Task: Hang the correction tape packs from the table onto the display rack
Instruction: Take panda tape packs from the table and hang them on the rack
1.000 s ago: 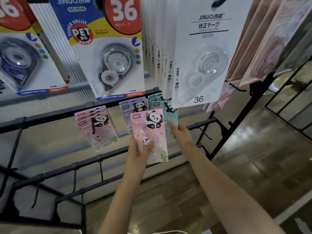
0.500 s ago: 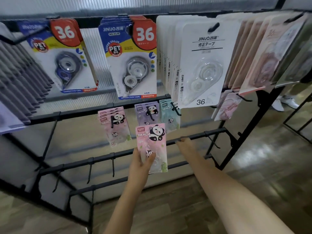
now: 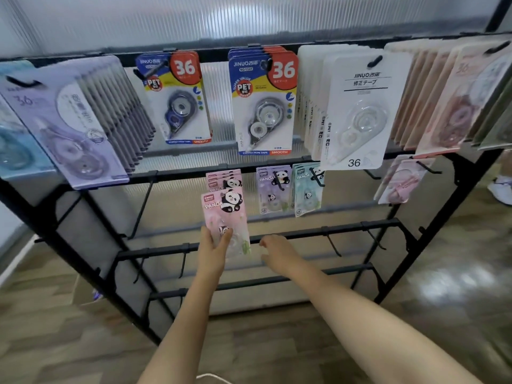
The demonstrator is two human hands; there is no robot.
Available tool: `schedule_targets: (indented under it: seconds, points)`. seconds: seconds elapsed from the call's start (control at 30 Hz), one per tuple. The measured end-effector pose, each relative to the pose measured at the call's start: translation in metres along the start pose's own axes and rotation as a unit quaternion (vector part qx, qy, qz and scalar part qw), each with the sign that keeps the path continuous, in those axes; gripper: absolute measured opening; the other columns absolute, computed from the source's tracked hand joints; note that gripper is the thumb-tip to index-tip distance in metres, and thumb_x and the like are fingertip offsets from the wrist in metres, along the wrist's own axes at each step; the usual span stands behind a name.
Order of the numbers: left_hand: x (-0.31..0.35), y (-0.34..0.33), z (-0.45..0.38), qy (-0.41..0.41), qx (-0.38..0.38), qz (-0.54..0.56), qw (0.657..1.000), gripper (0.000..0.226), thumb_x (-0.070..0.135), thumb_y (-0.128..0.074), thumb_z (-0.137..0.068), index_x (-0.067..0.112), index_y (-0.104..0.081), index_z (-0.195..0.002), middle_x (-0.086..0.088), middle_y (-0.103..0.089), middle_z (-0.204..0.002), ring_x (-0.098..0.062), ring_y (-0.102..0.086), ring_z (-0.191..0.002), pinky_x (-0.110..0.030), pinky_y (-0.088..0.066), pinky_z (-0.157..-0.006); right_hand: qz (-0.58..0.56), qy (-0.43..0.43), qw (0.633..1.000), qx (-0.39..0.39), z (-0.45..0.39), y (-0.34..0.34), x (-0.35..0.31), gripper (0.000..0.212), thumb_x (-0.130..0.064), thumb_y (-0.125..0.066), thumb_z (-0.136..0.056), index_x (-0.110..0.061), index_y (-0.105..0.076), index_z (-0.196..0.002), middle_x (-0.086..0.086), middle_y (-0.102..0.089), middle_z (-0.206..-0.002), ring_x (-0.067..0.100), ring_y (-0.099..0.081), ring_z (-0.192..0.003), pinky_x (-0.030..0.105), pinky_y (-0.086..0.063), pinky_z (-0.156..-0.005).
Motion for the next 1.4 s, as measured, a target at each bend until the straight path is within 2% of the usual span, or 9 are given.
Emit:
schedule_targets:
  seconds: [0.13, 0.37, 0.47, 0.63, 0.9, 1.0, 1.17, 1.3, 1.4]
  points:
    - [-0.011, -0.002, -0.018, -0.005, -0.028, -0.059, 0.998, 0.046, 0.024, -0.060, -0.094, 0.014, -0.042, -0.136, 0.000, -0.055, -0.128, -0.018, -0.054, -0.116, -0.038, -0.046, -0.097, -0.010, 0.001, 1.000, 0.003, -0.008, -0.002, -0.006, 0.042, -0.017, -0.052, -0.094, -0.009, -0.047, -0.135, 0.009, -0.049, -0.137, 0.024, -0.041, -0.128, 0.030, -0.035, -0.101]
    - [-0.014, -0.005, -0.049, -0.022, -0.009, -0.100, 0.995, 0.026, 0.025, -0.054, -0.097, 0.007, -0.043, -0.112, 0.004, -0.051, -0.089, -0.010, -0.051, -0.080, -0.027, -0.045, -0.069, -0.002, -0.006, 1.000, 0.011, -0.029, 0.004, -0.002, 0.041, -0.015, -0.052, -0.094, -0.005, -0.049, -0.133, 0.012, -0.051, -0.135, 0.025, -0.047, -0.124, 0.030, -0.038, -0.100]
    - [-0.024, -0.009, -0.062, -0.008, -0.021, -0.105, 0.994, 0.027, 0.031, -0.054, -0.096, 0.014, -0.039, -0.112, 0.008, -0.051, -0.092, -0.015, -0.052, -0.088, -0.032, -0.046, -0.077, 0.020, -0.010, 1.000, -0.010, -0.038, -0.004, 0.004, 0.042, -0.016, -0.053, -0.094, -0.007, -0.048, -0.134, 0.011, -0.051, -0.134, 0.025, -0.046, -0.124, 0.031, -0.037, -0.102]
    - [-0.025, -0.015, -0.091, -0.024, -0.065, -0.169, 0.983, 0.044, 0.039, -0.049, -0.096, 0.012, -0.039, -0.129, 0.004, -0.052, -0.110, -0.015, -0.052, -0.100, -0.016, -0.039, -0.068, 0.038, -0.031, 0.998, -0.028, -0.049, -0.011, 0.013, 0.040, -0.016, -0.051, -0.095, -0.008, -0.048, -0.134, 0.011, -0.050, -0.135, 0.024, -0.045, -0.124, 0.033, -0.038, -0.102]
    - [-0.042, -0.015, -0.083, 0.021, -0.103, -0.239, 0.965, 0.046, 0.042, -0.050, -0.096, 0.007, -0.047, -0.125, -0.003, -0.057, -0.118, -0.019, -0.055, -0.106, -0.031, -0.045, -0.084, 0.045, -0.044, 0.996, -0.068, -0.026, -0.004, 0.018, 0.043, -0.018, -0.048, -0.096, -0.009, -0.042, -0.138, 0.010, -0.045, -0.140, 0.023, -0.039, -0.129, 0.030, -0.035, -0.102]
    - [-0.068, -0.001, -0.048, 0.096, -0.121, -0.345, 0.926, 0.045, 0.033, -0.053, -0.097, 0.002, -0.047, -0.129, -0.012, -0.056, -0.127, -0.023, -0.054, -0.108, -0.033, -0.045, -0.089, 0.061, -0.042, 0.994, -0.079, -0.005, 0.008, 0.012, 0.044, -0.016, -0.044, -0.097, -0.010, -0.041, -0.140, 0.009, -0.044, -0.142, 0.024, -0.043, -0.128, 0.030, -0.037, -0.102]
    - [-0.065, 0.039, 0.036, 0.140, -0.126, -0.512, 0.838, 0.057, 0.040, -0.047, -0.098, 0.005, -0.035, -0.142, -0.014, -0.040, -0.142, -0.029, -0.044, -0.127, -0.039, -0.040, -0.104, 0.167, 0.027, 0.982, -0.080, 0.031, 0.018, -0.031, 0.038, -0.012, -0.045, -0.094, -0.004, -0.051, -0.130, 0.014, -0.054, -0.130, 0.031, -0.053, -0.115, 0.036, -0.046, -0.095]
    - [-0.010, 0.097, 0.091, 0.075, -0.087, -0.668, 0.735, 0.056, 0.041, -0.042, -0.098, 0.005, -0.034, -0.140, -0.016, -0.036, -0.143, -0.034, -0.035, -0.132, -0.045, -0.037, -0.106, 0.215, 0.135, 0.966, -0.057, 0.048, 0.012, -0.120, 0.034, -0.015, -0.047, -0.094, -0.004, -0.053, -0.127, 0.017, -0.055, -0.129, 0.033, -0.054, -0.115, 0.037, -0.048, -0.093]
    - [0.029, 0.170, 0.136, 0.088, -0.021, -0.706, 0.703, 0.053, 0.039, -0.046, -0.097, 0.008, -0.038, -0.139, -0.014, -0.036, -0.142, -0.033, -0.034, -0.132, -0.047, -0.040, -0.101, 0.243, 0.232, 0.941, -0.039, 0.077, -0.005, -0.217, 0.036, -0.013, -0.044, -0.096, -0.005, -0.050, -0.131, 0.017, -0.053, -0.130, 0.034, -0.053, -0.115, 0.039, -0.047, -0.092]
Point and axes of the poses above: each hand's wrist, its own z-axis away from the middle knuckle, its own y-axis out of the back of the hand, x = y × z, the point moved 10 cm from there along -z, towards the middle knuckle
